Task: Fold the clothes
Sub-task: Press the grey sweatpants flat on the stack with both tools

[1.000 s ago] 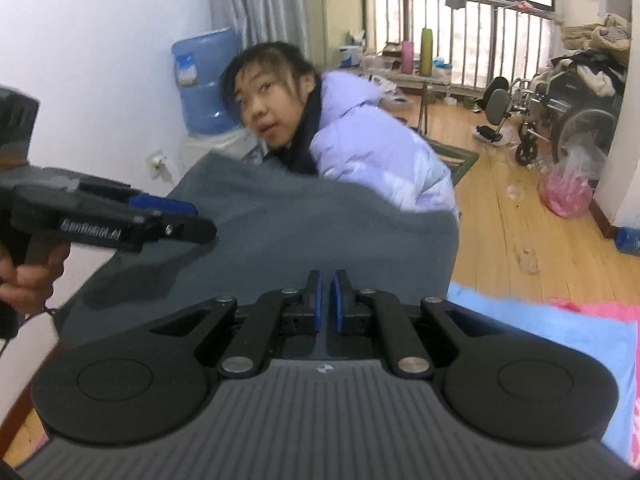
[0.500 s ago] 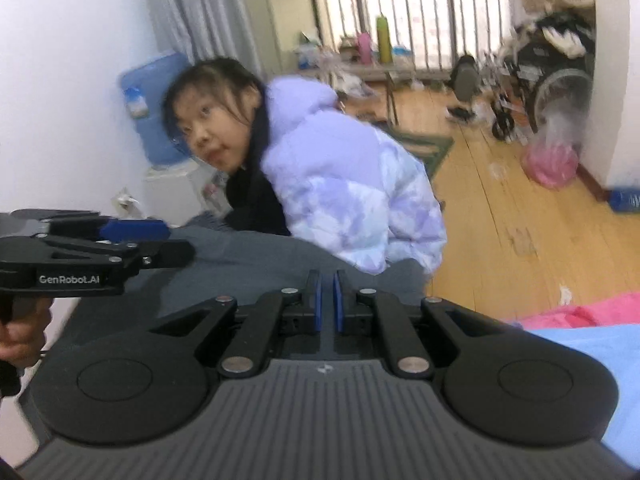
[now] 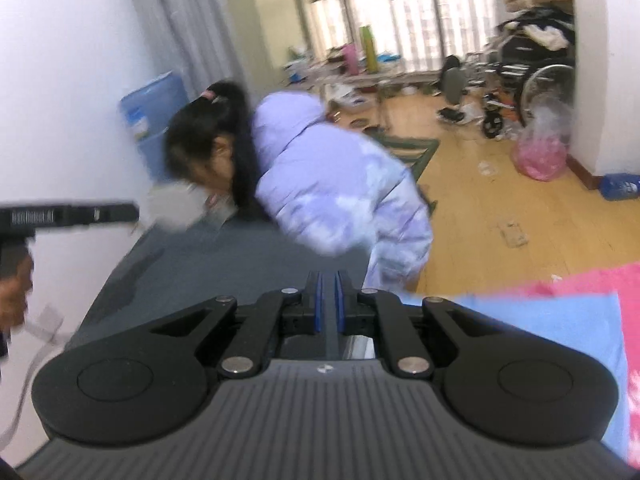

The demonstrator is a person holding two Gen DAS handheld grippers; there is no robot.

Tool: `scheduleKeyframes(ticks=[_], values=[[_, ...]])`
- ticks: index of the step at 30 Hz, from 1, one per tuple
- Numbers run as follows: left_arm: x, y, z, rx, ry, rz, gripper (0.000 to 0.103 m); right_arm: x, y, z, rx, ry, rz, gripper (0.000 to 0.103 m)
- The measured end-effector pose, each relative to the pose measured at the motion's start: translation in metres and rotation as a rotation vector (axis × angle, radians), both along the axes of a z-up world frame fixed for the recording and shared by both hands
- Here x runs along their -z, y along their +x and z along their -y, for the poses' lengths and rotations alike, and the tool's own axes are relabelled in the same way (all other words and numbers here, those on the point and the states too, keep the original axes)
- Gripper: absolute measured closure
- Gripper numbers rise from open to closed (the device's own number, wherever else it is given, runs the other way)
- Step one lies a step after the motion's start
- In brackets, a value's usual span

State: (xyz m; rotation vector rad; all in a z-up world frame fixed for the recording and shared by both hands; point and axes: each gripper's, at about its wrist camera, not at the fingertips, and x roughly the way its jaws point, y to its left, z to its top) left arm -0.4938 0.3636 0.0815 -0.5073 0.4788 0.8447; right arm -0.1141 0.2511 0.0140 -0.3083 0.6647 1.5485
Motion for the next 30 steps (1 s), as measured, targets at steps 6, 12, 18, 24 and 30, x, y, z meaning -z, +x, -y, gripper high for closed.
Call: scheduleKeyframes(ticks=[6,12,18,24,30], values=[[0.013,-0.01,0.078,0.115,-0.071,-0.08,0.054,0.008,-0.029,0.07,-0.102,-0.065,-0.018,0.096],[0.051,-0.007,0.095,0.13,-0.178,-0.148,0.055,0.016,-0.049,0.091,-0.178,-0.112,0.002,0.096],[0.049,-0.01,0.091,0.083,-0.163,-0.168,0.057,0.028,-0.047,0.079,-0.104,-0.207,0.092,0.096],[-0.004,-0.016,0.099,0.035,-0.06,-0.107,0.05,-0.033,-0.008,0.115,0.015,-0.131,0.122,0.096],[-0.069,-0.015,0.114,-0.03,0.022,0.082,0.035,-0.178,0.033,0.171,0.145,0.027,0.293,0.096]])
